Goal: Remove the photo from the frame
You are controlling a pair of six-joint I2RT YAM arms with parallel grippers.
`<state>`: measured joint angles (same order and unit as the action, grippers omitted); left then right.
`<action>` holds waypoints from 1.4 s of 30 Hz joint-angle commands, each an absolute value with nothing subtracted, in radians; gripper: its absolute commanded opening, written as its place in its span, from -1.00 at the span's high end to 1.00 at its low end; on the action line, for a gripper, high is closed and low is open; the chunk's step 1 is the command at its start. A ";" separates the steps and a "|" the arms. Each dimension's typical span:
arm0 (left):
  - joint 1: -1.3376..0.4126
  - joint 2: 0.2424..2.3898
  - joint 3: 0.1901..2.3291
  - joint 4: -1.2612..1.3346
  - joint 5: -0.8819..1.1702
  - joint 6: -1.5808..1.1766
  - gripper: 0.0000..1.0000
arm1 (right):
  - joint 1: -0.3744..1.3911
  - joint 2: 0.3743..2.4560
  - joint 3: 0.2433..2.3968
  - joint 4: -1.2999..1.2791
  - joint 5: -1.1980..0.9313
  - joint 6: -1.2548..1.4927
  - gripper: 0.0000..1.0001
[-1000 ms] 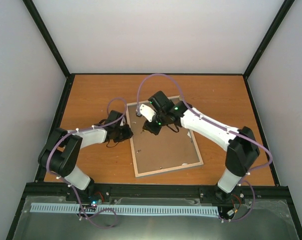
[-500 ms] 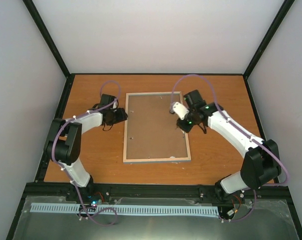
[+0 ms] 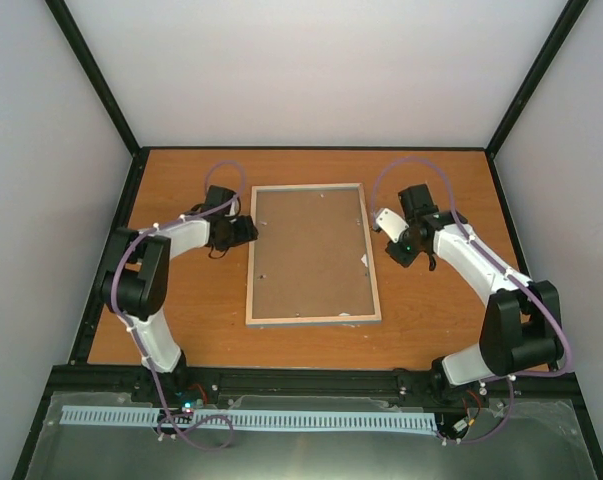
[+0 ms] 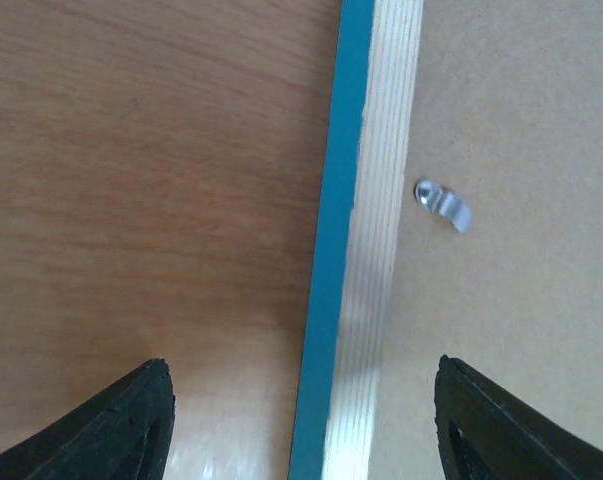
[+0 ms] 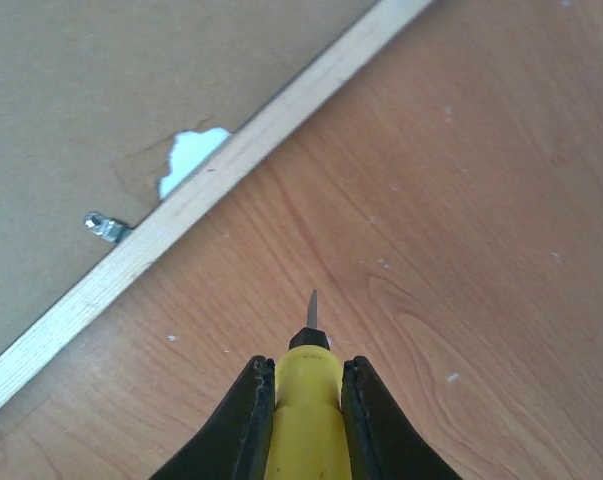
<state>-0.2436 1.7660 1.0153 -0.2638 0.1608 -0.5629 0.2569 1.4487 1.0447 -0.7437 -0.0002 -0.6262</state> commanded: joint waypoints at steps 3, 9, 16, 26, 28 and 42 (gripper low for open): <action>-0.246 1.877 1.153 -0.273 0.195 -0.569 -0.42 | 0.271 1.466 1.050 -0.850 -0.166 -0.718 0.94; -0.246 1.954 1.223 -0.277 0.232 -0.555 -0.40 | 0.313 1.452 1.047 -0.945 -0.260 -0.759 0.95; -0.250 2.020 1.287 -0.238 0.331 -0.510 -0.40 | 0.403 1.425 1.038 -1.045 -0.380 -0.771 0.94; -0.355 2.194 1.558 -0.279 0.485 -0.433 -0.26 | 0.631 1.407 1.040 -1.050 -0.445 -0.682 0.94; -0.389 2.246 1.634 -0.310 0.489 -0.421 -0.26 | 0.654 1.421 1.047 -1.039 -0.450 -0.667 0.95; -0.502 2.292 1.703 -0.330 0.578 -0.441 -0.23 | 0.832 1.526 1.147 -0.916 -0.473 -0.558 0.94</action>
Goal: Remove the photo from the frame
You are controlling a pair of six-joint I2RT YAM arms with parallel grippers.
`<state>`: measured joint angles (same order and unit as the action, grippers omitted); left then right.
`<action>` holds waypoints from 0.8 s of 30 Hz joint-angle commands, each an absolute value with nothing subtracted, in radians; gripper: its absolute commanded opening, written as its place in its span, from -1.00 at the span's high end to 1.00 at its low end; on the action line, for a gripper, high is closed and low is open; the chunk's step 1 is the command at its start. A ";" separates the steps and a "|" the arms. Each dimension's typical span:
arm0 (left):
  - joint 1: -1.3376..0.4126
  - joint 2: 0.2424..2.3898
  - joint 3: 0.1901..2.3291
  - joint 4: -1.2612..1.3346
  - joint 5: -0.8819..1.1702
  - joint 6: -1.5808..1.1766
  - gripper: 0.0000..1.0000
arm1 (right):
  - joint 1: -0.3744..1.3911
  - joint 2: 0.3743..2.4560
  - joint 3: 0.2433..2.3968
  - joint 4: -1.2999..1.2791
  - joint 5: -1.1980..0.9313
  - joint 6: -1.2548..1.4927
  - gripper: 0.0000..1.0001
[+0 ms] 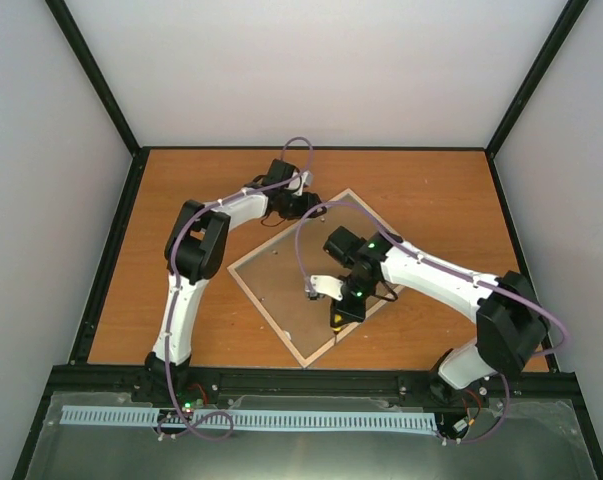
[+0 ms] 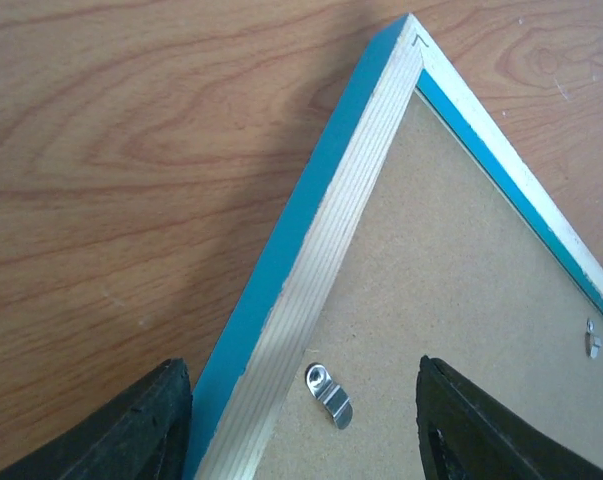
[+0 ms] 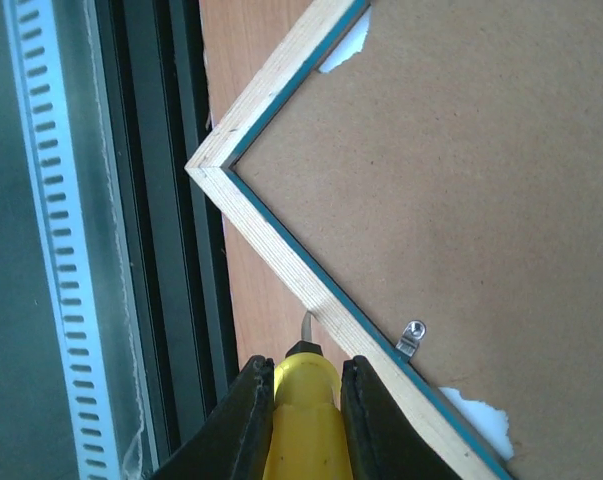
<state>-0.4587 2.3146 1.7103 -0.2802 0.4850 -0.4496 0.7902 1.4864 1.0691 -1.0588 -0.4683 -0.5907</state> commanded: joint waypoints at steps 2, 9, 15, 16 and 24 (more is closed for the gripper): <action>-0.506 2.263 1.674 -0.321 0.580 -0.445 -0.22 | 0.856 1.551 1.177 -0.915 -0.470 -0.555 0.94; -0.508 2.165 1.580 -0.303 0.573 -0.445 -0.20 | 0.943 1.625 1.289 -0.927 -0.466 -0.551 0.95; -0.483 1.984 1.582 -0.433 0.245 -0.426 -0.32 | 0.946 1.572 1.346 -1.005 -0.463 -0.575 0.94; -0.468 1.949 1.575 -0.468 0.179 -0.445 -0.33 | 0.942 1.550 1.343 -1.015 -0.444 -0.577 0.95; -0.420 1.585 1.161 -0.525 -0.042 -0.681 -0.33 | 0.727 1.410 1.256 -1.023 -0.394 -0.601 0.95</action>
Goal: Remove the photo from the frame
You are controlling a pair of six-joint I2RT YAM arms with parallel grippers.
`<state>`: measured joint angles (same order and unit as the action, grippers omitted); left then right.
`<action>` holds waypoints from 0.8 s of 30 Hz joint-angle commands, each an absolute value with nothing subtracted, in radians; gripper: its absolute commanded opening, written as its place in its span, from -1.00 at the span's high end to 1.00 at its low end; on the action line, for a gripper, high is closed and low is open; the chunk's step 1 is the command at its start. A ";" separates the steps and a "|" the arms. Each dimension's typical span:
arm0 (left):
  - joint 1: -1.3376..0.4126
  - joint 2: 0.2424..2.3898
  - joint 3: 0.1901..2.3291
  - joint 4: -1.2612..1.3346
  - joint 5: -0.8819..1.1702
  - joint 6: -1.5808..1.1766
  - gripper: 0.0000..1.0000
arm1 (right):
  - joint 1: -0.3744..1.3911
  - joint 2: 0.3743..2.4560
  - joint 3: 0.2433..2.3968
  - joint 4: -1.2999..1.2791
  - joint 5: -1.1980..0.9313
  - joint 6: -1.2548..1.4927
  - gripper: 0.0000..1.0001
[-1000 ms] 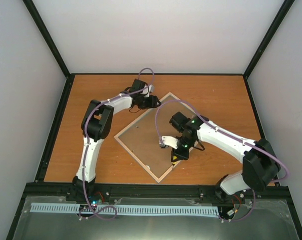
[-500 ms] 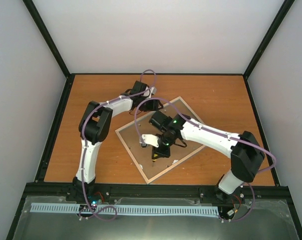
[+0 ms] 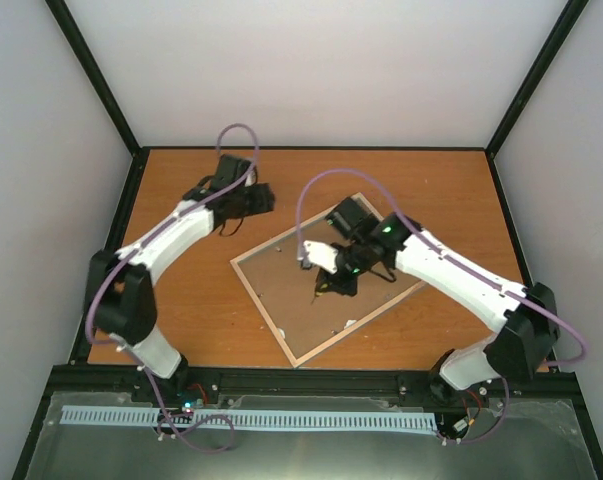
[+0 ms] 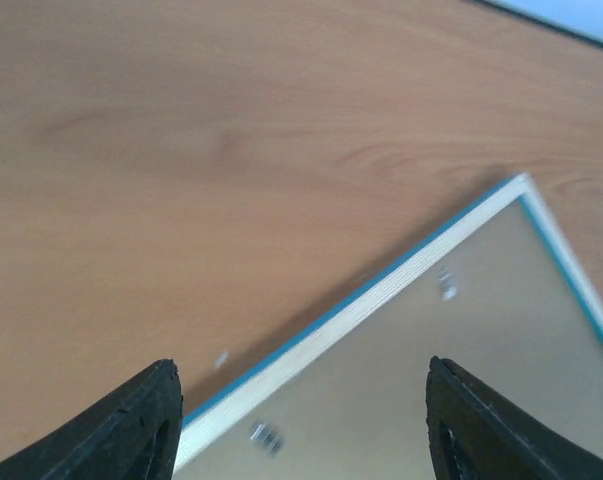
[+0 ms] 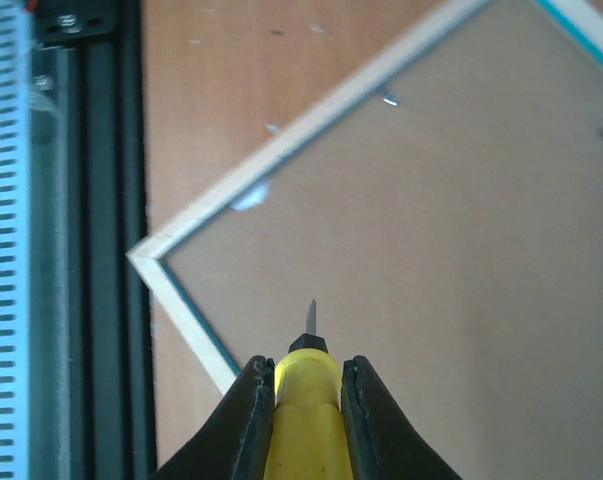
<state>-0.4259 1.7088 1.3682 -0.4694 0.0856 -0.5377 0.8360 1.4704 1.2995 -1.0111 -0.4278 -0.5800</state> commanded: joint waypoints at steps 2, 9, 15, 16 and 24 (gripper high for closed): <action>-0.420 1.526 1.055 -0.513 -0.043 -0.735 -0.31 | 0.664 1.398 1.243 -1.021 -0.396 -0.610 0.94; -0.420 1.419 0.838 -0.429 0.002 -0.879 -0.19 | 0.564 1.371 1.240 -1.006 -0.406 -0.600 0.94; -0.421 1.396 0.800 -0.450 -0.011 -0.913 -0.13 | 0.560 1.369 1.222 -0.992 -0.418 -0.585 0.94; -0.421 1.382 0.789 -0.453 -0.025 -0.919 -0.12 | 0.560 1.369 1.218 -0.989 -0.421 -0.582 0.94; -0.422 1.448 0.772 -0.439 -0.012 -0.933 -0.01 | 0.560 1.385 1.232 -0.975 -0.425 -0.577 0.94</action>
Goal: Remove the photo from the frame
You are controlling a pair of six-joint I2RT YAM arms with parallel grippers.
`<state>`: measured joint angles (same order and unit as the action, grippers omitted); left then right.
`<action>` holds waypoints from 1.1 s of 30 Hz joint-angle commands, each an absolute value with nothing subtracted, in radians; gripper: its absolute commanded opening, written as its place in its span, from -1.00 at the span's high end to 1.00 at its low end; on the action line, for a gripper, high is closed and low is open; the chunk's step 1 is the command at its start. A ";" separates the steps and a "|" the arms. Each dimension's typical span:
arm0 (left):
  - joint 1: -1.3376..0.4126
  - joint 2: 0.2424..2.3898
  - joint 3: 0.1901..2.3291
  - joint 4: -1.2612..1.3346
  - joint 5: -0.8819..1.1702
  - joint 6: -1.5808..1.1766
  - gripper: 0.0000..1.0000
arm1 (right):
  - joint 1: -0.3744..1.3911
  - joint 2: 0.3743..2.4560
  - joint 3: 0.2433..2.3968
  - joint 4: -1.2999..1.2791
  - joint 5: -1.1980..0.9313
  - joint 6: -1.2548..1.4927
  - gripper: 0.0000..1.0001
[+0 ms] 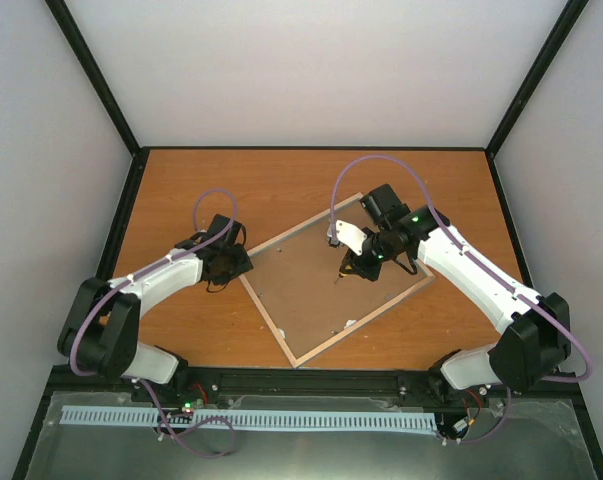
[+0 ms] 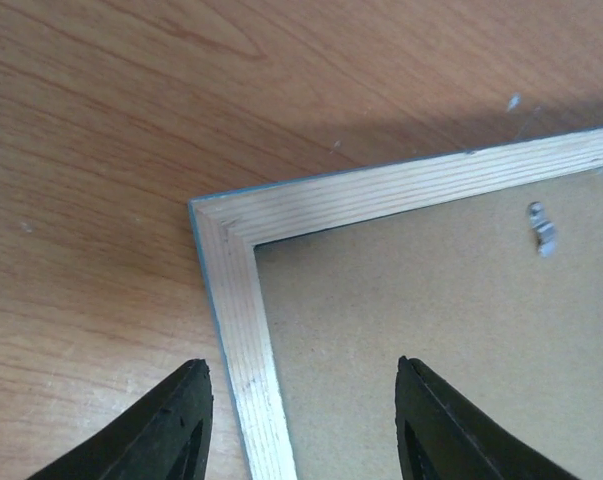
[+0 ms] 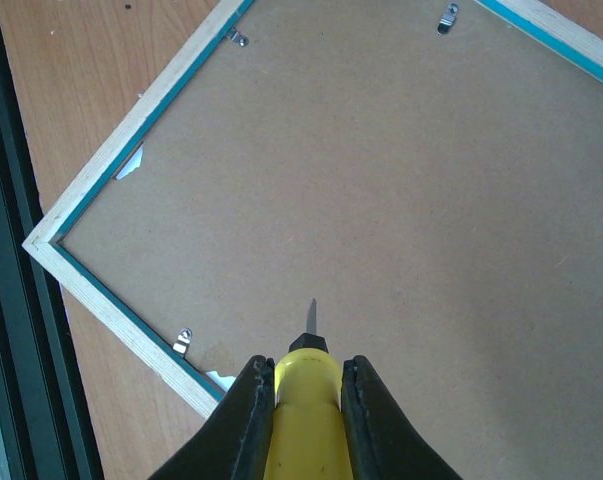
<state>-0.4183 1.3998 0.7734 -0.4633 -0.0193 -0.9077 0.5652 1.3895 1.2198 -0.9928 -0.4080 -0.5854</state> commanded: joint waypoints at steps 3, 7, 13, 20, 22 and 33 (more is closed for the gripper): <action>-0.422 1.491 0.784 -0.418 -0.014 -0.919 0.06 | 0.560 1.394 1.240 -0.979 -0.423 -0.580 0.94; -0.422 1.555 0.799 -0.395 0.013 -0.897 0.13 | 0.560 1.392 1.230 -0.972 -0.422 -0.578 0.94; -0.422 1.597 0.806 -0.362 0.017 -0.860 0.43 | 0.560 1.393 1.223 -0.964 -0.426 -0.569 0.94; -0.422 1.650 0.814 -0.293 0.032 -0.732 0.86 | 0.560 1.409 1.232 -0.960 -0.463 -0.563 0.94; -0.422 1.661 0.812 -0.260 0.039 -0.688 0.96 | 0.561 1.421 1.238 -0.957 -0.494 -0.559 0.94; -0.402 1.726 0.871 -0.132 0.147 -0.590 0.99 | 0.596 1.567 1.265 -0.733 -0.660 -0.400 0.95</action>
